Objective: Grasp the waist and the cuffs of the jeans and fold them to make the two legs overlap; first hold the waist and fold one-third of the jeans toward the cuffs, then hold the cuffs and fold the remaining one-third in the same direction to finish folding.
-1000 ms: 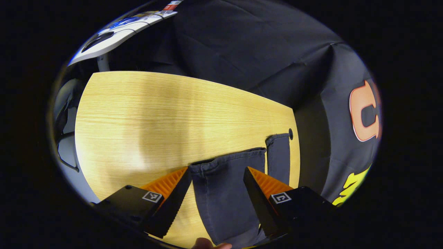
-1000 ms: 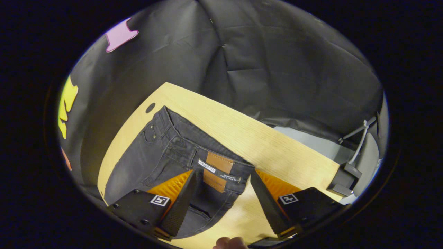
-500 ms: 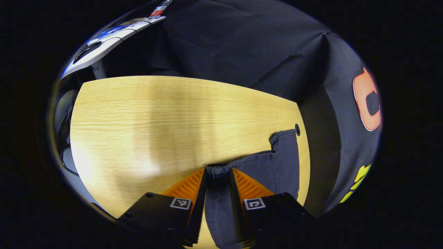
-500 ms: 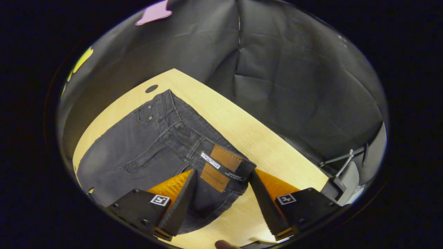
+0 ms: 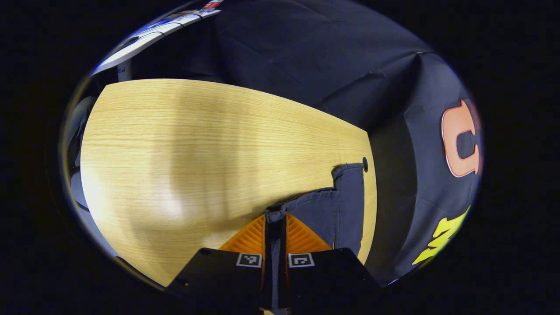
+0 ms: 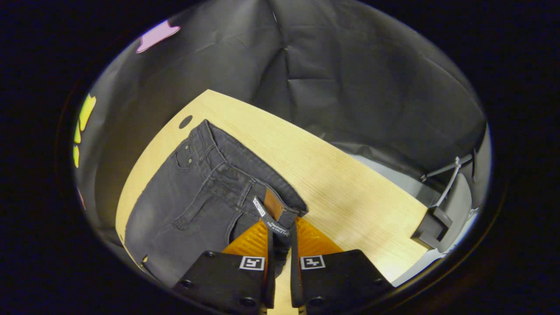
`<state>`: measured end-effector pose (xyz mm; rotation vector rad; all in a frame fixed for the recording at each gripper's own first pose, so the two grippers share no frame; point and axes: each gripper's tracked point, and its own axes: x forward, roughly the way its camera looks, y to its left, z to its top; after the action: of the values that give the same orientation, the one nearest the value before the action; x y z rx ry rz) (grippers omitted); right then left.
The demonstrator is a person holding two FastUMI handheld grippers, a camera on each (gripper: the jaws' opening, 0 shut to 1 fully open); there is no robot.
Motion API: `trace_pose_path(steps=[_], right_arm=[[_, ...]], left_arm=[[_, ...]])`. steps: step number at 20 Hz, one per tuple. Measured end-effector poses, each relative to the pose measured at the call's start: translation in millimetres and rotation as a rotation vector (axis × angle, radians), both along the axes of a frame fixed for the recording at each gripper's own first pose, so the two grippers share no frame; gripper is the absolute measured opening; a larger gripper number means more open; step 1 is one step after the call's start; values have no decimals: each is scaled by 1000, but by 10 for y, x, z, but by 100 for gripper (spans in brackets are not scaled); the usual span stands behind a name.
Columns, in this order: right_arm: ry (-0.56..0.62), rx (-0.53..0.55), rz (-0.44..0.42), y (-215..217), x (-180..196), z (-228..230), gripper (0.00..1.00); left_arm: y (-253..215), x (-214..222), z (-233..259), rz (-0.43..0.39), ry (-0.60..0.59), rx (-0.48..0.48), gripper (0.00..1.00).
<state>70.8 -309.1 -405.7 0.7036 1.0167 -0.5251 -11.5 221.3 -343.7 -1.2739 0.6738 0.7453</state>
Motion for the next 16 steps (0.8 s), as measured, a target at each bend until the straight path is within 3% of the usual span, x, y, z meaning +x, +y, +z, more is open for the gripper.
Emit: trace_pose_path(steps=[1,2,8,13,16], right_arm=[[-12,23,-17,-14,6,58,15],[-22,51,-23,23,5,89,8],[-104,220,-57,197,15,579,8],[-143,435,-148,293,312,1076,8],[-150,515,-182,230,620,1244,8]], left_arm=[[-28,-16,32,-5,-5,-11,16],[-43,-32,76,-8,-10,-19,7],[-76,-74,430,24,-56,-75,5],[34,261,888,111,-133,-184,5],[137,486,948,149,-110,-249,5]])
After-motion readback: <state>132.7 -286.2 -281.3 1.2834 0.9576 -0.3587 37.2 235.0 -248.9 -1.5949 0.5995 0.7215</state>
